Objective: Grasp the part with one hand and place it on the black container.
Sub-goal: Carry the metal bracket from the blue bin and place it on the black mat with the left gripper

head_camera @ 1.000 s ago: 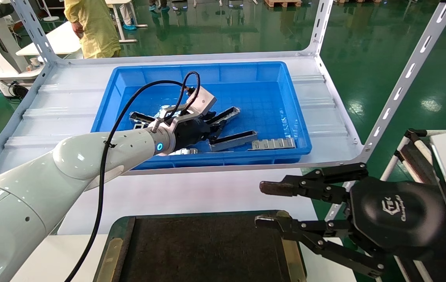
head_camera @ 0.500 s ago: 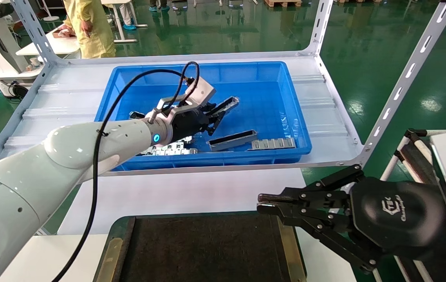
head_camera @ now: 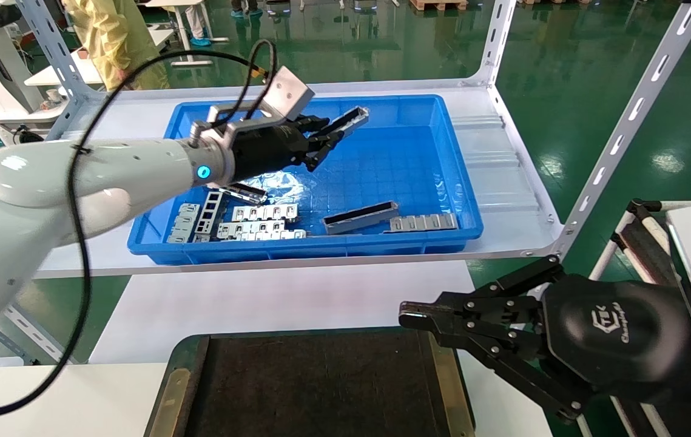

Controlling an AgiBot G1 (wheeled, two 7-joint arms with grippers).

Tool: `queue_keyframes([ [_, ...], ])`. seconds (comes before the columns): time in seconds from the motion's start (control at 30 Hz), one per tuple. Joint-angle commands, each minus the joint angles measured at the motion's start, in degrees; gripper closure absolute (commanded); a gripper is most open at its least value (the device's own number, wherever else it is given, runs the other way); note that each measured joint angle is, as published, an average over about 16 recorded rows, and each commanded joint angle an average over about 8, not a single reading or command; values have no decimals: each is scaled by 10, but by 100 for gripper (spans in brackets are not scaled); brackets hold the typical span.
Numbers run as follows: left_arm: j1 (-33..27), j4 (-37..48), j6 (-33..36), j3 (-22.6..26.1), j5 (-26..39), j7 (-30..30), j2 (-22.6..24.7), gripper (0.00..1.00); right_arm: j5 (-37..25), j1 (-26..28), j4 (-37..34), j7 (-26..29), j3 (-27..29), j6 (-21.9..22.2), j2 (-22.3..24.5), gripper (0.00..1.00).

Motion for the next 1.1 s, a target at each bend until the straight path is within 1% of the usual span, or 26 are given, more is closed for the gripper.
queue_keyframes([
  [0.03,-4,0,23,-14,-13,23,-11,100,0,0,0,0,0,0,0,100],
  [0.27,-2,-47,98,-49,-54,69,-66,100,0,0,0,0,0,0,0,100],
  [0.4,5,-104,130,-60,-70,70,-108,100,0,0,0,0,0,0,0,100],
  [0.53,17,-178,147,-66,-83,56,-155,100,0,0,0,0,0,0,0,100],
  [0.77,47,-315,140,-64,-93,10,-229,100,0,0,0,0,0,0,0,100],
  [0.93,74,-411,116,-55,-93,-26,-278,100,0,0,0,0,0,0,0,100],
  [1.1,103,-490,88,-45,-92,-54,-318,100,0,0,0,0,0,0,0,100],
])
